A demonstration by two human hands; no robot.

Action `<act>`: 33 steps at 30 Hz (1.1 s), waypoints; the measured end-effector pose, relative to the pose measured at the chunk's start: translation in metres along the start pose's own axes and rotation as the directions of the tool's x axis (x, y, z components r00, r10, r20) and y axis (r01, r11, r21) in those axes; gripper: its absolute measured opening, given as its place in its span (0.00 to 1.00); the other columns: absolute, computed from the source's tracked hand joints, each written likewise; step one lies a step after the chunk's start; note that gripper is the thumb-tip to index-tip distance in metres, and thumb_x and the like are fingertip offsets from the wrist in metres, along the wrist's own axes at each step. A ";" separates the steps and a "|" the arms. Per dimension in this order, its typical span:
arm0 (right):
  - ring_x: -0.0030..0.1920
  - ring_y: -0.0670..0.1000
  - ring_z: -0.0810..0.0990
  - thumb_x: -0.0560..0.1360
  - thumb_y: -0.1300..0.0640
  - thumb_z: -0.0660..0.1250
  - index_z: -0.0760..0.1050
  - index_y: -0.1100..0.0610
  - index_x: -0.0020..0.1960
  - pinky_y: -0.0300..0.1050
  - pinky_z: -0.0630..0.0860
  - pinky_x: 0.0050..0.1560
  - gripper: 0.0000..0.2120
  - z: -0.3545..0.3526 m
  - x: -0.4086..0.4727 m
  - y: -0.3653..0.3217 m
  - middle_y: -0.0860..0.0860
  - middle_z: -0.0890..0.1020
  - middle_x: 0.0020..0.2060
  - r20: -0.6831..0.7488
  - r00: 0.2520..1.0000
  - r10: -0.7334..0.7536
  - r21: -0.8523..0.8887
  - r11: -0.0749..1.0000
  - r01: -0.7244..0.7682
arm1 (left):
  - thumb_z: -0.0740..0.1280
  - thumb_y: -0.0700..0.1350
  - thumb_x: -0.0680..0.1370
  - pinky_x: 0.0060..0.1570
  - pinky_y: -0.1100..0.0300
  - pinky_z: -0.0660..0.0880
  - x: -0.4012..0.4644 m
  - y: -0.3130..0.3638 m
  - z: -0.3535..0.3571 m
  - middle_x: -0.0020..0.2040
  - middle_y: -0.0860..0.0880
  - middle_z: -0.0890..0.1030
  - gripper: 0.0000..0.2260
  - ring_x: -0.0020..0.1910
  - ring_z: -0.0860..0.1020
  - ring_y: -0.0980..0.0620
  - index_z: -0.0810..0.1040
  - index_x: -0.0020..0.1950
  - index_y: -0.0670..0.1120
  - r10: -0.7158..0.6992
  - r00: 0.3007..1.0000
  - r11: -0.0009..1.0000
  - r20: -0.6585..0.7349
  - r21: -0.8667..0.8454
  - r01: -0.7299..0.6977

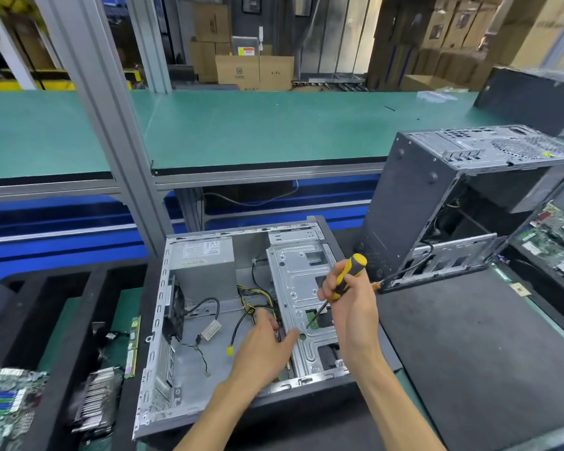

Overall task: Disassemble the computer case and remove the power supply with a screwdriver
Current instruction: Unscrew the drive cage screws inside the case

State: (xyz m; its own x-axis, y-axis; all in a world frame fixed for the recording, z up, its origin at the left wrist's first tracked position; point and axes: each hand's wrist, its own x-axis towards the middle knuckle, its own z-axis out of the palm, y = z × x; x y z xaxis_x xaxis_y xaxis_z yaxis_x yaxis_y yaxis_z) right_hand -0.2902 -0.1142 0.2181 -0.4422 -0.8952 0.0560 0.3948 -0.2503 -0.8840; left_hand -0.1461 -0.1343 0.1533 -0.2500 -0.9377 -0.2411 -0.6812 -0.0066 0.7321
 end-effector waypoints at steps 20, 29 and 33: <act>0.32 0.50 0.63 0.81 0.40 0.54 0.68 0.54 0.37 0.41 0.66 0.35 0.21 0.002 -0.005 -0.004 0.48 0.65 0.31 0.005 1.000 -0.011 -0.004 1.000 0.011 | 0.61 0.59 0.80 0.30 0.57 0.68 0.001 -0.008 0.004 0.36 0.52 0.75 0.10 0.31 0.73 0.55 0.60 0.49 0.58 0.105 0.994 0.994 0.022 -0.020 -0.104; 0.34 0.50 0.64 0.79 0.37 0.57 0.71 0.50 0.37 0.44 0.64 0.37 0.20 0.010 0.006 0.003 0.47 0.66 0.32 0.058 0.997 -0.051 -0.049 0.997 0.054 | 0.61 0.59 0.80 0.33 0.56 0.71 0.002 -0.008 0.004 0.36 0.52 0.75 0.11 0.32 0.73 0.54 0.60 0.50 0.57 0.099 0.995 0.995 0.027 -0.023 -0.098; 0.33 0.49 0.65 0.78 0.35 0.57 0.72 0.48 0.37 0.43 0.65 0.37 0.20 0.015 0.011 0.008 0.46 0.68 0.31 0.081 0.995 -0.053 -0.098 0.993 0.061 | 0.61 0.59 0.80 0.33 0.57 0.69 0.003 -0.007 0.004 0.36 0.53 0.74 0.11 0.32 0.72 0.56 0.60 0.50 0.57 0.097 0.995 0.995 0.020 -0.013 -0.097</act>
State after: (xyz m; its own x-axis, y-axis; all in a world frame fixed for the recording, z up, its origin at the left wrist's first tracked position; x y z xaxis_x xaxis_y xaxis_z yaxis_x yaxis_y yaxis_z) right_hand -0.2801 -0.1310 0.2184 -0.3960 -0.9075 0.1400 0.2866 -0.2669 -0.9201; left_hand -0.1441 -0.1355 0.1450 -0.3285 -0.9268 -0.1818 -0.6447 0.0794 0.7603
